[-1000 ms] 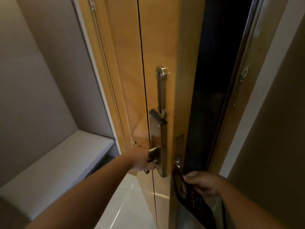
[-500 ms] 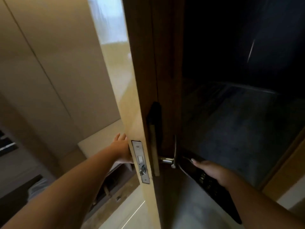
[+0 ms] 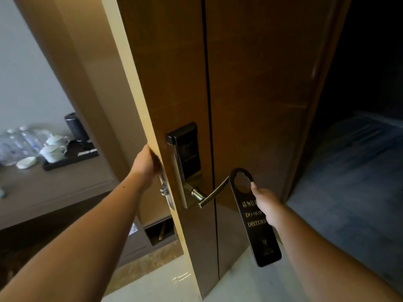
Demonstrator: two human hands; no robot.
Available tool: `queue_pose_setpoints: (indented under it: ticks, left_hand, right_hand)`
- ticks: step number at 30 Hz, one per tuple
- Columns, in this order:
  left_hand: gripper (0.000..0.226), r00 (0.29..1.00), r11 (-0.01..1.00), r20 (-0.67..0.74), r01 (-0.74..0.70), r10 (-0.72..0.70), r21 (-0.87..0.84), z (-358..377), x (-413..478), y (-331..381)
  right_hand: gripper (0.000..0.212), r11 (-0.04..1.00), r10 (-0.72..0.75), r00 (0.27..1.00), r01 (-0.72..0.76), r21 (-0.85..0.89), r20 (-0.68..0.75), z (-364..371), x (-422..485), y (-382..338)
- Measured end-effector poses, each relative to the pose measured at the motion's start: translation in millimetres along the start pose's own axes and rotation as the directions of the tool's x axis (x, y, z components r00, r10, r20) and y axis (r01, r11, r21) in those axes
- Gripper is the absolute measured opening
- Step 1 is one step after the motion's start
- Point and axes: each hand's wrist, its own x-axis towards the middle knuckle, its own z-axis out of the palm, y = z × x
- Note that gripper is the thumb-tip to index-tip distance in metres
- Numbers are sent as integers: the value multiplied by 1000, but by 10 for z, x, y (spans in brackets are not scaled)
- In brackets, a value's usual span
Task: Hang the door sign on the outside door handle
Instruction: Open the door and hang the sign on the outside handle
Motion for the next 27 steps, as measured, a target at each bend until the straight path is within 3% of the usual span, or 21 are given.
queue_pose_setpoints:
  ticks: [6, 11, 15, 20, 22, 24, 27]
  left_hand:
    - [64, 984, 998, -170, 60, -62, -17, -6, 54, -24]
    - [66, 999, 999, -36, -34, 35, 24, 4, -23, -78]
    - [61, 985, 960, -37, -157, 170, 232, -43, -2, -201]
    - [46, 975, 921, -84, -162, 204, 354, -80, 17, -237]
    - [48, 974, 911, -69, -177, 217, 372, -79, 9, -238]
    - [49, 975, 905, -52, -180, 216, 386, -81, -1, -243]
    - [43, 975, 892, -36, -186, 220, 413, -79, -25, -245]
  right_hand:
    - [49, 996, 20, 992, -9, -88, 125, 404, 193, -247]
    - [54, 989, 68, 985, -45, -143, 161, 607, 285, -367]
    - [53, 971, 62, 975, -10, -239, 212, 821, 220, -347]
    - [62, 992, -115, 904, 127, -3, 412, 1122, -9, 99]
    - [69, 985, -170, 903, 155, 70, 394, 1190, -94, 233]
    - [62, 979, -199, 922, 175, 103, 331, 1240, -147, 271]
    - [48, 963, -263, 939, 271, -6, 222, 1221, -127, 244]
